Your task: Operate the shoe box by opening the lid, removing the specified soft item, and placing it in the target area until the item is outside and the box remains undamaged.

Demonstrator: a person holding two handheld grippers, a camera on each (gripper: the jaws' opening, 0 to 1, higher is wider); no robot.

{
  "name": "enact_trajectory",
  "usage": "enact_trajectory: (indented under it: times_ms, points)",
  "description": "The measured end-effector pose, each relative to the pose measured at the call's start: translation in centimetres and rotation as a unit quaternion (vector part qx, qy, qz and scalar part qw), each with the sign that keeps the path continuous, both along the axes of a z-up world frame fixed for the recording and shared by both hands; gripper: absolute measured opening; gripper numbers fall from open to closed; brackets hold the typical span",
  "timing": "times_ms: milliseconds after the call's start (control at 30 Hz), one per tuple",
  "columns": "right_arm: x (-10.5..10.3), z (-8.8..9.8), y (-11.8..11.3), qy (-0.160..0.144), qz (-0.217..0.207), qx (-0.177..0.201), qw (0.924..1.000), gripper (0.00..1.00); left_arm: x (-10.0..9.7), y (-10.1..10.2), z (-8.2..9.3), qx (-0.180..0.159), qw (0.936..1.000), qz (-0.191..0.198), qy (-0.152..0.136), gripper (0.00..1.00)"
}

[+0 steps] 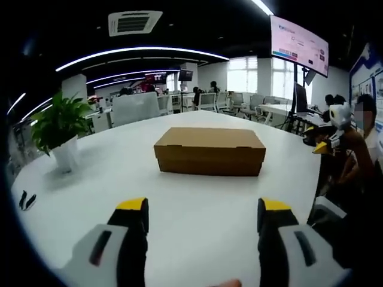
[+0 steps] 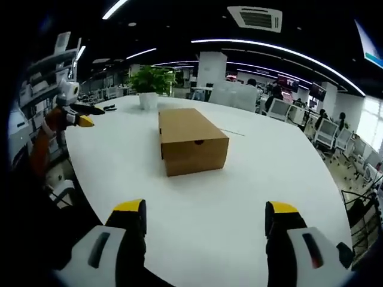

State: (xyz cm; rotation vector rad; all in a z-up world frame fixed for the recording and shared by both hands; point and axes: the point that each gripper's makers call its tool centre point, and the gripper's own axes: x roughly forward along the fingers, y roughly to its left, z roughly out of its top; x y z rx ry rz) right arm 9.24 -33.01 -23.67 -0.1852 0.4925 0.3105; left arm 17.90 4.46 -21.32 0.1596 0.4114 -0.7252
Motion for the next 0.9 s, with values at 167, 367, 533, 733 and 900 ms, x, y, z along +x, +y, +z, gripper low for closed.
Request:
enact_trajectory:
  times_ms: [167,367,533,733,900]
  points:
    - [1.5,-0.6,0.7,0.007,0.008,0.005,0.9999,0.83,1.1,0.2,-0.2,0.004,1.0,0.0,0.006,0.76]
    - [2.5,-1.0,1.2,0.014,0.012,0.016,0.9997,0.83,2.1,0.5,-0.2,0.005,0.9999,0.003,0.011,0.76]
    - [3.3,-1.0,1.6,0.011,0.009,0.03,0.9995,0.82,2.3,0.3,-0.3,0.003,0.9999,0.0,0.012,0.75]
    - [4.1,-1.2,2.6,0.015,0.022,0.032,0.9991,0.82,2.8,0.0,-0.5,0.001,0.9999,-0.005,0.015,0.75]
    - [4.8,-1.2,3.2,0.016,0.03,0.039,0.9986,0.82,3.5,-0.3,-0.6,0.007,0.9998,-0.013,0.013,0.75]
